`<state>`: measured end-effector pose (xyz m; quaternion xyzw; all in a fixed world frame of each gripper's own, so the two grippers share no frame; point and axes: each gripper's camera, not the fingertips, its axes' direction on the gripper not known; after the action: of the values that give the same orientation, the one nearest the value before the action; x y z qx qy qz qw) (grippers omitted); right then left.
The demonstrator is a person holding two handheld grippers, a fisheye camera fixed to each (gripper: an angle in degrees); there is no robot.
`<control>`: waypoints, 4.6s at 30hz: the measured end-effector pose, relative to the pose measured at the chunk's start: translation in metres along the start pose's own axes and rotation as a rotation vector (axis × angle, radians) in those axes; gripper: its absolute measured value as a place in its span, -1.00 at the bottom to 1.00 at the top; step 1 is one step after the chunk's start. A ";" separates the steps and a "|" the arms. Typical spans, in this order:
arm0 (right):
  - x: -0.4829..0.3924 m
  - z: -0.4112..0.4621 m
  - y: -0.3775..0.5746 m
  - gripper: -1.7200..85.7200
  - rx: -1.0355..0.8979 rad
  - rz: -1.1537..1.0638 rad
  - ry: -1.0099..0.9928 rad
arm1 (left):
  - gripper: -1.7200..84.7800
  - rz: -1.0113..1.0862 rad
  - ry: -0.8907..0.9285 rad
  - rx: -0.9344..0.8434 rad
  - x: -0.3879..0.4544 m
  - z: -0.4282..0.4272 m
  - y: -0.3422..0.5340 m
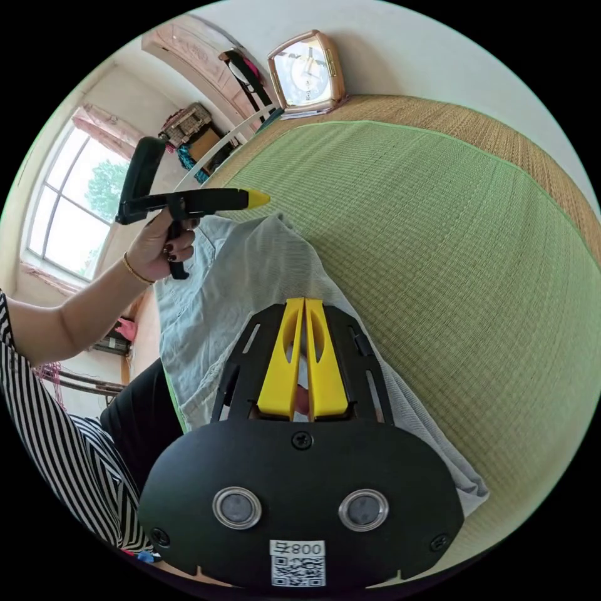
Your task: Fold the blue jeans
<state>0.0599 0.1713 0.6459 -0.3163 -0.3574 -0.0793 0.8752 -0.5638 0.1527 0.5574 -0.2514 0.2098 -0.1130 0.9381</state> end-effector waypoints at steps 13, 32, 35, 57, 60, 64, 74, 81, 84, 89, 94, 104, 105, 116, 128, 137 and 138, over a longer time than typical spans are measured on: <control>0.057 -0.092 0.102 -0.92 0.129 0.217 0.042 | -0.90 0.135 0.075 -0.079 0.137 0.006 0.043; 0.147 -0.170 0.362 -0.88 0.179 0.672 -0.222 | -0.69 0.582 0.055 -0.335 0.519 0.109 0.152; 0.155 -0.182 0.375 -0.90 0.231 0.637 -0.310 | -0.69 0.614 -0.060 -0.360 0.564 0.125 0.161; 0.299 -0.213 0.411 -0.77 0.315 0.756 -0.437 | -0.90 0.671 -0.113 -0.321 0.733 0.065 0.184; 0.311 -0.212 0.425 -0.78 0.322 0.787 -0.486 | -0.90 0.707 -0.113 -0.325 0.754 0.059 0.187; 0.319 -0.221 0.439 -0.79 0.310 0.807 -0.485 | -0.90 0.738 -0.128 -0.309 0.780 0.045 0.194; 0.336 -0.219 0.458 -0.72 0.255 0.873 -0.491 | -0.90 0.758 -0.142 -0.289 0.810 0.008 0.206; 0.342 -0.216 0.472 -0.72 0.334 0.924 -0.604 | -0.90 0.763 -0.131 -0.275 0.815 -0.024 0.212; 0.338 -0.213 0.469 -0.71 0.336 0.927 -0.623 | -0.90 0.779 -0.142 -0.281 0.818 -0.033 0.219; 0.331 -0.214 0.461 -0.72 0.387 0.932 -0.668 | -0.90 0.791 -0.144 -0.277 0.811 -0.056 0.225; 0.314 -0.214 0.444 -0.79 0.371 0.926 -0.643 | -0.90 0.776 -0.141 -0.266 0.792 -0.083 0.227; 0.260 -0.256 0.405 -0.90 0.465 0.867 -0.549 | -0.90 0.675 0.009 -0.191 0.723 -0.152 0.219; 0.250 -0.259 0.399 -0.90 0.481 0.867 -0.541 | -0.90 0.659 0.032 -0.183 0.710 -0.162 0.219; 0.100 -0.258 0.251 -0.90 0.551 0.663 -0.560 | -0.90 0.350 0.258 0.050 0.493 -0.339 0.229; -0.069 -0.135 0.021 -0.90 0.354 0.537 -0.435 | -0.90 -0.123 0.336 0.288 0.198 -0.466 0.317; -0.170 -0.025 -0.115 -0.90 0.211 0.479 -0.330 | -0.90 -0.367 0.364 0.407 0.040 -0.513 0.387; -0.183 -0.013 -0.132 -0.90 0.196 0.464 -0.319 | -0.90 -0.395 0.364 0.428 0.023 -0.519 0.396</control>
<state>-0.1149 0.0434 0.5805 -0.3120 -0.4148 0.2084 0.8290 -0.7347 0.2609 -0.0634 -0.0602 0.2923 -0.3769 0.8769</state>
